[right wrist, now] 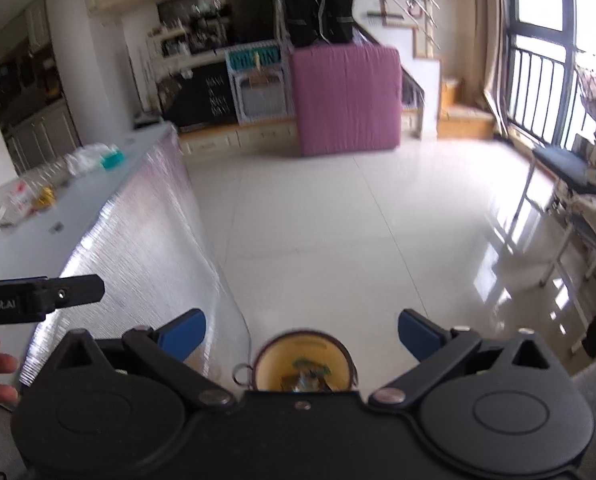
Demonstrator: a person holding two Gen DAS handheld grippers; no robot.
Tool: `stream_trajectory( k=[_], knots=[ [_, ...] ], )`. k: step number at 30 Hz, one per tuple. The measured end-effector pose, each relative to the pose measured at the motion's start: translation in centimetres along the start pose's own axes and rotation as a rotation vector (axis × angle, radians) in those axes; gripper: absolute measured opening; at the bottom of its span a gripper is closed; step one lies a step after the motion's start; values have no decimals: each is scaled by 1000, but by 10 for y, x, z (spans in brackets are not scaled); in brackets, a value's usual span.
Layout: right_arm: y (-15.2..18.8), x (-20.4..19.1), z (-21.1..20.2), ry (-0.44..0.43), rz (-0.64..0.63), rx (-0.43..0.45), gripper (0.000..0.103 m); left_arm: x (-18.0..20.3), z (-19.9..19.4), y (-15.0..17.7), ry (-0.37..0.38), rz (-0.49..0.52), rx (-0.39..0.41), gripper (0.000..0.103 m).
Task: Collect trash
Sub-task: 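Grasp the clear plastic bottle with the left gripper while the right gripper grasps the gold foil wrapper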
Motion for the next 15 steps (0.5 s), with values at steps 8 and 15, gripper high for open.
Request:
stream_trajectory(
  k=[8, 15],
  knots=[
    [-29, -60, -24, -71, -86, 110, 103, -53, -59, -22, -91, 6, 134, 103],
    [-57, -132, -24, -133, -165, 155, 103, -122, -92, -35, -174, -7, 208, 103]
  ],
)
Point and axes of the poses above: each gripper's, at about its wrist camera, not at the fingertips, and z roughly the way its jaws point, x to its right, y to its underside, the point moved 6 cm from there along z, roughly the way its jaws point, and after that the axes turned 15 degrees about -x, right-handed, at the moved point
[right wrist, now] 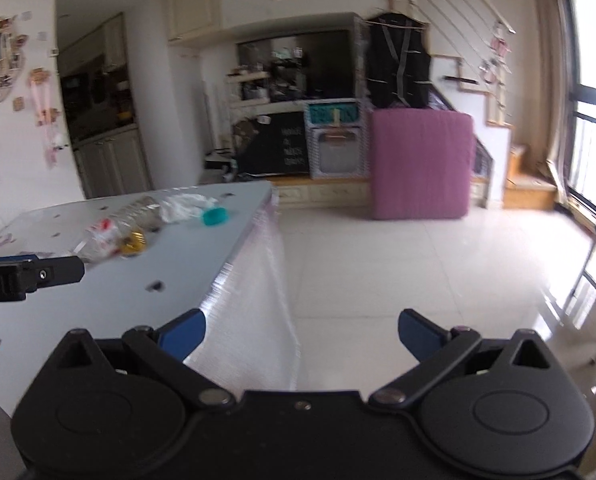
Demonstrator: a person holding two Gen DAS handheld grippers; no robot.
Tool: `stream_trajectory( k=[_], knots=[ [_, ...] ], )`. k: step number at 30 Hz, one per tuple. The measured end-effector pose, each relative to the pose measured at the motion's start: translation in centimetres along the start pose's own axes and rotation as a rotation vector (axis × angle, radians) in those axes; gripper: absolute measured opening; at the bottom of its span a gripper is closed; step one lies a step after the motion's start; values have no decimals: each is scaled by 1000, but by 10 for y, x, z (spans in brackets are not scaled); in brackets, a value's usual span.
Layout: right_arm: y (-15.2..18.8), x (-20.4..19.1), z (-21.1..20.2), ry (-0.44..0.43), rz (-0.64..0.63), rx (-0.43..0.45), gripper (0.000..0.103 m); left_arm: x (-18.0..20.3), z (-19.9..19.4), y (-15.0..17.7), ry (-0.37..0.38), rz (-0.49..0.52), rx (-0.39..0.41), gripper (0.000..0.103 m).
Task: Collect trash
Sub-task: 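Grasp the clear plastic bottle with the left gripper while the right gripper grasps the gold foil wrapper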
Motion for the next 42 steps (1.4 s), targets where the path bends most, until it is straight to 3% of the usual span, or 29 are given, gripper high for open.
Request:
stream_trajectory(
  k=[14, 18, 24, 32, 38, 42],
  knots=[
    [-76, -123, 83, -112, -123, 17, 103, -140, 29, -29, -132, 21, 65, 103],
    [-92, -151, 116, -147, -133, 3, 94, -173, 51, -30, -132, 12, 63, 101],
    [-110, -184, 170, -196, -125, -40, 84, -205, 89, -30, -81, -13, 4, 85],
    [-127, -227, 237, -225, -96, -95, 73, -222, 132, -30, -77, 6, -76, 64],
    [-136, -246, 276, -165, -100, -123, 65, -227, 141, -23, -61, -14, -89, 44],
    [-139, -253, 292, -192, -82, -144, 61, -223, 136, -16, -52, -20, -93, 34]
  ],
)
Point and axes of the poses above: each gripper's, at about its wrist camera, not at the fingertips, and z roughly the way its jaws point, x to its right, y to its underside, the point moved 6 cm from there along z, roughly the way its jaws point, and after that the axes turned 15 degrees about -x, right-handed, at the moved point
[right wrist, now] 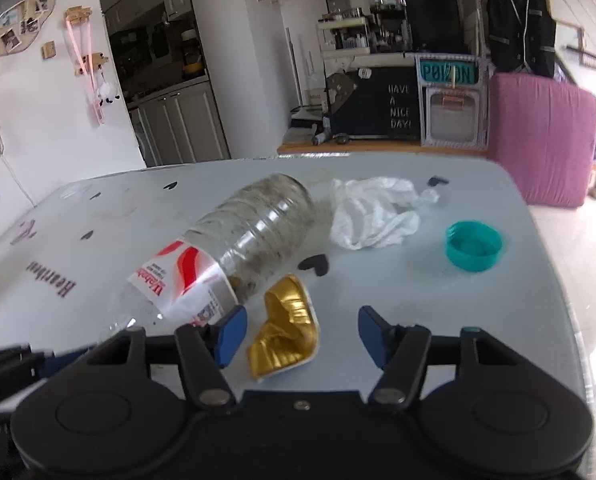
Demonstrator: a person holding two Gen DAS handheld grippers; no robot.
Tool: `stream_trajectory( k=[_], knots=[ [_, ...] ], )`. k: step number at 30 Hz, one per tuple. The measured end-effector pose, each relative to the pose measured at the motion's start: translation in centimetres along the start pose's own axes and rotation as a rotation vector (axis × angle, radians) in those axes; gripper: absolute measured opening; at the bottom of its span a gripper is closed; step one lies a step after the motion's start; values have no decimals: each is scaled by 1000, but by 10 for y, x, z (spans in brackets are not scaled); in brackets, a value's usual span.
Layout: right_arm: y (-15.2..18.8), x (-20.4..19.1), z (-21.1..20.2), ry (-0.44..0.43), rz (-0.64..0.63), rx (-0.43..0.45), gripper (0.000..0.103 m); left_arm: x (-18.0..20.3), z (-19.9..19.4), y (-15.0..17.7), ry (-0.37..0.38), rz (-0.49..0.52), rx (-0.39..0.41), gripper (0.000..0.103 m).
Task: Collect trash
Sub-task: 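Grasp the clear plastic bottle with the left gripper while the right gripper grasps the gold foil wrapper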
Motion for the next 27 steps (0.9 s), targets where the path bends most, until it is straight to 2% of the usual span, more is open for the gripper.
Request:
stream_trajectory(
  k=[4, 6, 9, 12, 20, 22, 24, 27],
  knots=[
    [-1, -5, 15, 15, -6, -24, 54, 1, -10, 13, 3, -4, -20, 34],
    [0, -9, 21, 0, -11, -41, 45, 2, -18, 22, 1, -12, -30, 34],
    [6, -22, 22, 22, -86, -39, 32, 5, -29, 32, 5, -29, -36, 34],
    [14, -30, 15, 0, -110, -36, 31, 10, -40, 43, 2, -52, -31, 34],
    [54, -34, -28, -30, -139, -41, 25, 26, -57, 62, -2, -118, -54, 33],
    [67, -30, -40, -31, -126, -43, 21, 29, -65, 67, -7, -131, -44, 33],
    [78, -25, -54, -23, -118, -35, 12, 33, -72, 69, -16, -144, -31, 33],
    [90, -19, -71, -31, -97, -37, 8, 37, -81, 73, -21, -159, -25, 33]
  ],
)
Point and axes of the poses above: each gripper's, at about its wrist camera, not at the fingertips, and z roughly the way its jaws point, x to its right, y to its underside, the point moved 6 cm from there along z, roughly the way its jaws point, and after that the axes turned 15 degrees about -x, right-handed, at the moved point
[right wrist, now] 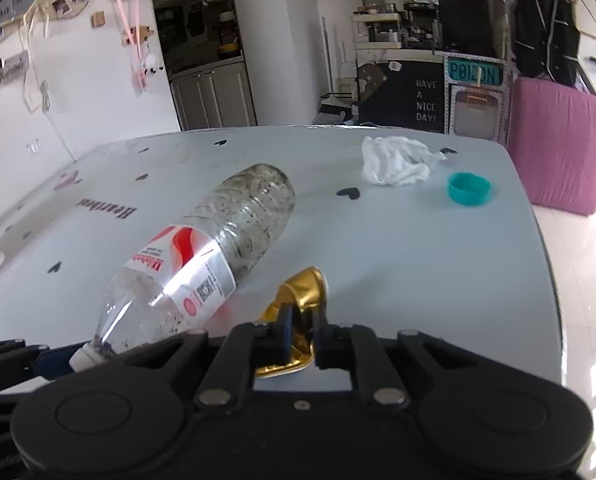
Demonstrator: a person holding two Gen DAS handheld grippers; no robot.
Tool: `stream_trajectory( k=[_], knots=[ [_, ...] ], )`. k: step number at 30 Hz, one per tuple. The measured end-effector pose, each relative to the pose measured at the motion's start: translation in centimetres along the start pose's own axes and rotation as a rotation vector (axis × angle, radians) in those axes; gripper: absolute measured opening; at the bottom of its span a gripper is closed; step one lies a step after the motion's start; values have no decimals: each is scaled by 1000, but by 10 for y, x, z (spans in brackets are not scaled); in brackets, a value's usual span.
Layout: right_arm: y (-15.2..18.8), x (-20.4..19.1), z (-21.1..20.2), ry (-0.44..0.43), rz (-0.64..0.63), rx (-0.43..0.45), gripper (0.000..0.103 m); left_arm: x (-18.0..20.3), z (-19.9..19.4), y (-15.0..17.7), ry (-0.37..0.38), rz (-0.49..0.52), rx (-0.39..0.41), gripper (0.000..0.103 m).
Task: Collect trash
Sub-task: 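Grasp the clear plastic bottle with the left gripper while the right gripper grasps the gold foil wrapper, then carry the bottle and gold wrapper down to the yellow bin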
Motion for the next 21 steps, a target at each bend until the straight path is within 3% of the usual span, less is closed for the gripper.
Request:
stream_trajectory(
  k=[11, 21],
  knots=[
    [36, 13, -49, -35, 59, 26, 6, 15, -36, 17, -6, -46, 37, 33],
    [50, 20, -102, -44, 78, 92, 6, 49, -79, 15, -20, 13, 108, 33]
  ],
)
Point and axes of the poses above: each gripper's, at about its wrist camera, not at the fingertips, and z roughly the way its jaws point, x to its right, y to its underside, the point moved 6 cm from there along z, roughly the way its jaws point, and after that the axes turned 15 degrees about -x, right-handed, at the moved point
